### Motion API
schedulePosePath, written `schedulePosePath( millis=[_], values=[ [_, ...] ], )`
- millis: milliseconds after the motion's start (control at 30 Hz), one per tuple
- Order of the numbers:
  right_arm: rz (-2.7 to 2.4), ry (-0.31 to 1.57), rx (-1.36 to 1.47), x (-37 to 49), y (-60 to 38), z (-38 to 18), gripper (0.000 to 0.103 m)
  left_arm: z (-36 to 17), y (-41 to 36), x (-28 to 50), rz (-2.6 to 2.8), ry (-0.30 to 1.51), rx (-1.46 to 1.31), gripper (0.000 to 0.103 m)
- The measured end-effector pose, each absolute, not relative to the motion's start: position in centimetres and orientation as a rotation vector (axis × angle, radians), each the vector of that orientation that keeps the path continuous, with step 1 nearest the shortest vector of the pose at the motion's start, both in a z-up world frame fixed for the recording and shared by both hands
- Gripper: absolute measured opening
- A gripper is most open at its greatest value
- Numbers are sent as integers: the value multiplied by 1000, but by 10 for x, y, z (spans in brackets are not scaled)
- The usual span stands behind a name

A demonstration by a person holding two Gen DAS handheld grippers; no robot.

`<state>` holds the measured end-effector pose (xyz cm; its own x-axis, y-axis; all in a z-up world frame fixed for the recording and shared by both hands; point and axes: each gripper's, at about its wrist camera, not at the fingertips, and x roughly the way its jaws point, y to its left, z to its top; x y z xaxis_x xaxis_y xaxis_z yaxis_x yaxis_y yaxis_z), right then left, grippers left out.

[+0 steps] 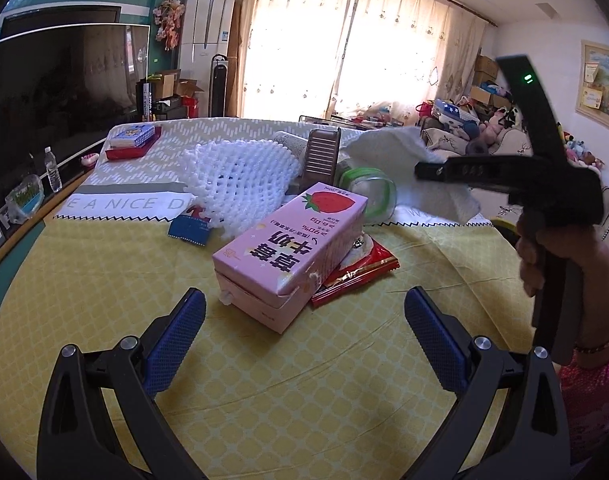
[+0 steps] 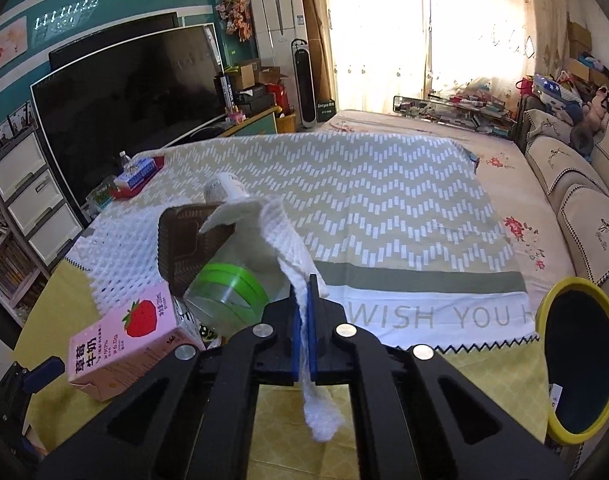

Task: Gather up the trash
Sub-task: 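Return the left tool to the table while the right tool grasps the white tissue, then carry the white tissue over the bin and open the right tool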

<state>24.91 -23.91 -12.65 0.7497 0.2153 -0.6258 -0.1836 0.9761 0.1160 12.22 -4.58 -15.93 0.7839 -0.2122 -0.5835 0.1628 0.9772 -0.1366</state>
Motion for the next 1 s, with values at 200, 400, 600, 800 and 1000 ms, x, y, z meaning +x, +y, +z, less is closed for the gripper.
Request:
schedulePosePath(
  millis=[200,400,600,800,1000],
  values=[
    [189,573,91,223,-258,-92,2,-161,-43,124,-205,661,-103,98],
    [133,505,137,200,-294,-69,2,-168,-44,125,-197,677,-86,98],
    [-62,489,184,184,-363,-67,3,-168,-44,125,-191,672,-85,98],
    [-278,539,226,179,-431,-89,3,-168,-46,123,-177,668,-74,98],
    [-406,636,269,184,-480,-127,4,-168,-48,124,-171,669,-62,98]
  ],
)
